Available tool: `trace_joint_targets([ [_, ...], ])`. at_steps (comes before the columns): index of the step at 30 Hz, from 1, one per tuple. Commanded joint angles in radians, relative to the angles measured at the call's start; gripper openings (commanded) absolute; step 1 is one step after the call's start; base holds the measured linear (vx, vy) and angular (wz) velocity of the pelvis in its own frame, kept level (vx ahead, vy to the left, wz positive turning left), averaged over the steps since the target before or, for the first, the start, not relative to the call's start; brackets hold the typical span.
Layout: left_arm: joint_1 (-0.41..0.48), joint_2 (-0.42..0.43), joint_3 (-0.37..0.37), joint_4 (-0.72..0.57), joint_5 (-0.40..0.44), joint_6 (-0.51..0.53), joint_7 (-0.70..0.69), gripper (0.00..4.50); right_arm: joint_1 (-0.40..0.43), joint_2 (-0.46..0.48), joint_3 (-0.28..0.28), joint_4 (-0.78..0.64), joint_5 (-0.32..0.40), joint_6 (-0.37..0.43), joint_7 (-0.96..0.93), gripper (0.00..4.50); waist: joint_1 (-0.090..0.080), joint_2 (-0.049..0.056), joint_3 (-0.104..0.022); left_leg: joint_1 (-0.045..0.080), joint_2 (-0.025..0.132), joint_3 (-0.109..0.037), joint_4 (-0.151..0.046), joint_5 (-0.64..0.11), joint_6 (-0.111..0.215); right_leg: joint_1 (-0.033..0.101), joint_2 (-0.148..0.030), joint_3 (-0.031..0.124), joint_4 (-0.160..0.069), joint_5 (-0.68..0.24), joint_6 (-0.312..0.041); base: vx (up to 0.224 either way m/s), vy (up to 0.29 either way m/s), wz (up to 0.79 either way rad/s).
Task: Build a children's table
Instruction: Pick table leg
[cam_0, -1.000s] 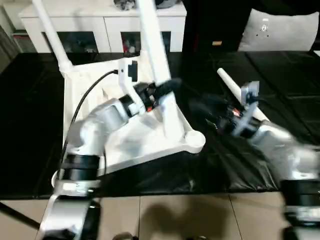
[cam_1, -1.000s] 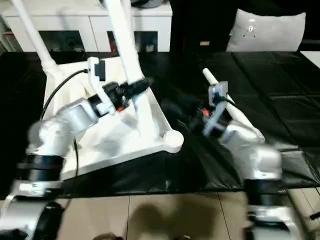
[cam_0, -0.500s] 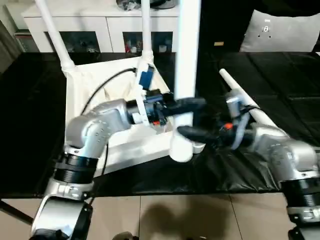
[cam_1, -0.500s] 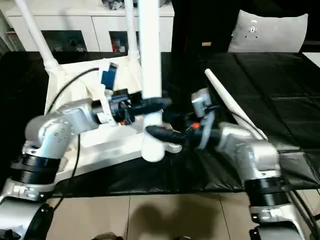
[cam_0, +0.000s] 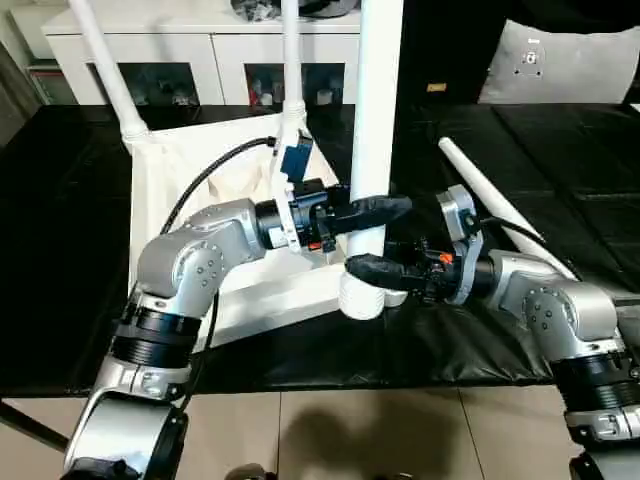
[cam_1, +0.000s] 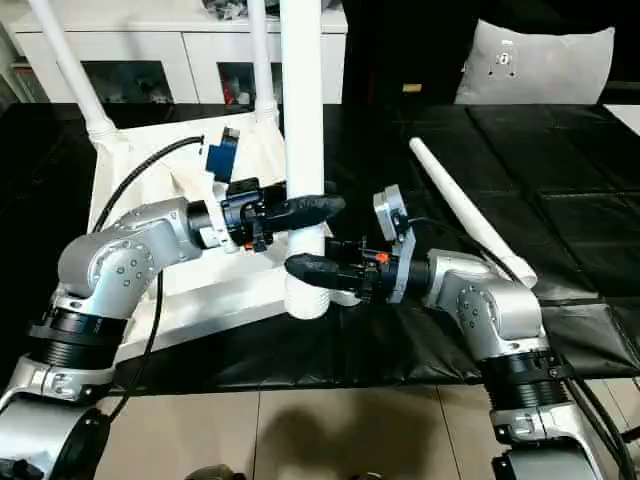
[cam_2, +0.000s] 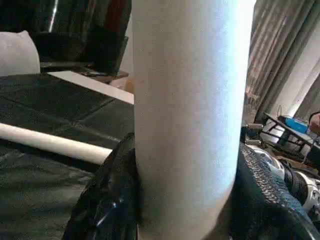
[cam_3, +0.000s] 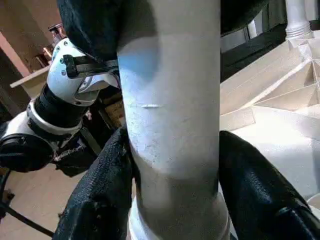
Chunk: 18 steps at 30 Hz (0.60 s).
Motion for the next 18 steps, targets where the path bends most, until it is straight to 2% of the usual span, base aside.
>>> trace_joint_targets([
  [1,-0.004,0.006,-0.013,-0.008,0.017,0.001,-0.001,1.93,-0.009,0.008,0.006,-0.001,-0.013,-0.004,-0.016,2.12,0.005,-0.014,-0.075,0.004,0.048,-0.013,-0.062,-0.117,0.066,0.066,-0.061,0.05,-0.06,-0.22,-0.201,0.0,0.0,0.0],
  [5,0.005,0.002,-0.013,-0.008,0.026,0.006,0.023,1.93,-0.011,0.022,0.005,0.007,-0.029,-0.009,-0.054,1.96,0.005,-0.014,-0.074,0.005,0.047,-0.013,-0.063,-0.121,0.062,0.065,-0.061,0.05,-0.062,-0.229,-0.201,0.0,0.0,0.0],
  [7,0.009,-0.006,-0.008,-0.009,0.027,0.002,0.037,2.49,-0.011,0.037,-0.006,0.006,-0.028,-0.006,-0.082,1.94,0.004,-0.014,-0.074,0.004,0.048,-0.013,-0.063,-0.122,0.06,0.066,-0.062,0.05,-0.063,-0.232,-0.2,0.0,0.0,0.0],
  [10,0.017,-0.015,0.0,-0.023,0.013,0.008,0.047,2.65,-0.013,0.055,-0.015,0.006,-0.031,-0.009,-0.118,1.93,0.003,-0.014,-0.075,0.006,0.049,-0.014,-0.064,-0.121,0.055,0.065,-0.061,0.05,-0.061,-0.224,-0.201,0.0,0.0,0.0],
  [15,0.035,-0.034,0.005,-0.044,0.034,-0.033,0.095,3.01,-0.019,0.098,-0.029,0.019,-0.065,-0.072,-0.194,1.93,0.003,-0.012,-0.074,0.006,0.05,-0.015,-0.065,-0.13,0.046,0.063,-0.062,0.051,-0.062,-0.223,-0.199,0.0,0.0,0.0],
  [17,0.037,-0.055,0.008,-0.041,0.078,-0.076,0.162,3.03,-0.029,0.125,-0.031,0.042,-0.116,-0.119,-0.272,1.93,0.001,-0.014,-0.074,0.006,0.05,-0.014,-0.067,-0.134,0.043,0.064,-0.062,0.051,-0.063,-0.229,-0.192,0.0,0.0,0.0],
  [18,0.038,-0.067,0.007,-0.039,0.105,-0.099,0.197,3.04,-0.034,0.137,-0.03,0.052,-0.141,-0.139,-0.315,1.93,-0.001,-0.013,-0.073,0.006,0.05,-0.015,-0.067,-0.14,0.037,0.062,-0.061,0.05,-0.063,-0.236,-0.186,0.0,0.0,0.0],
])
